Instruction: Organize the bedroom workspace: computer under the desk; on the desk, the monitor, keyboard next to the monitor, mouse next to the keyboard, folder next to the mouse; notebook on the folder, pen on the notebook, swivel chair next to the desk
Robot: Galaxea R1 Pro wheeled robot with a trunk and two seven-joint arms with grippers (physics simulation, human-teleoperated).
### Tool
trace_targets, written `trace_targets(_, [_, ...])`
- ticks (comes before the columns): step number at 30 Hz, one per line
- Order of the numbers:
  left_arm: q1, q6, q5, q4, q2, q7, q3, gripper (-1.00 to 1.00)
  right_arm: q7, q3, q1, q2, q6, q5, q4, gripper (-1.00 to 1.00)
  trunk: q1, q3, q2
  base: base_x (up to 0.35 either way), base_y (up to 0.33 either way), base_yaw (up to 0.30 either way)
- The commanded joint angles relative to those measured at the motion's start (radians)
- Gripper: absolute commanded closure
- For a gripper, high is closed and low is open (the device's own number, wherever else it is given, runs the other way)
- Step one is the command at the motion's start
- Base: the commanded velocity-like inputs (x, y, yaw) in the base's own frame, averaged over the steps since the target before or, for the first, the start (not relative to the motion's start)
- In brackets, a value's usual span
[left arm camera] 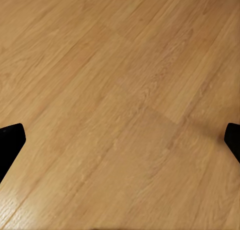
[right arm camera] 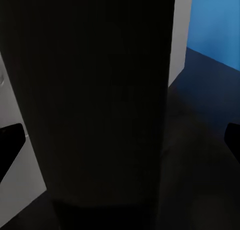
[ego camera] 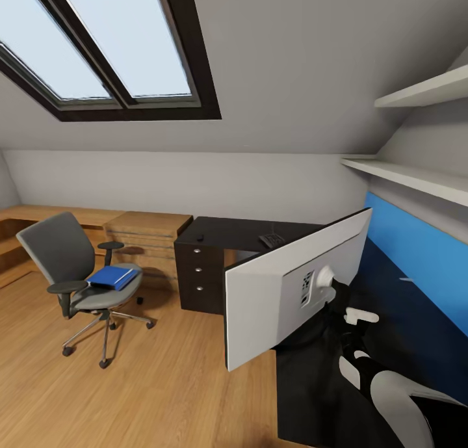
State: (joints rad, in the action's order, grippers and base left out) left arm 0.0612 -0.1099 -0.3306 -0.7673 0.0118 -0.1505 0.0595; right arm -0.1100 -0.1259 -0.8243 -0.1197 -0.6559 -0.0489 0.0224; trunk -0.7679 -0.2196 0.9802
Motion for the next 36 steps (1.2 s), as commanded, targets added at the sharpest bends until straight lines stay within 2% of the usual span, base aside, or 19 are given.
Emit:
trace_targets(1, [0.0,-0.003,-0.01,-0.001,0.0,-0.003,-0.002,-1.0,0.003,-0.001,-0.001,0.0,-0.004,-0.005,-0.001,-1.0,0.0,-0.001,0.001,0.011,0.0,0.0])
trace_targets(13, [0.0,-0.003,-0.01,-0.001,0.001,-0.003,-0.002,-1.0,0.003,-0.001,-0.001,0.0,-0.004,-0.002,-0.001,-1.0,0.0,-0.001,0.001,0.002,0.0,0.0])
trace_targets(14, [0.0,-0.003,-0.01,-0.001,0.001,-0.003,-0.002,-1.0,0.003,-0.001,-0.001,0.0,-0.004,-0.002,-0.001,1.0,0.0,-0.001,0.001,0.0,0.0,0.0])
trace_targets(36, [0.0,-0.004,-0.01,-0.001,0.001,-0.003,-0.003,-1.0,0.003,-0.001,-0.001,0.0,-0.004,0.0,-0.002,1.0,0.0,-0.001,0.001,0.0,0.0,0.0])
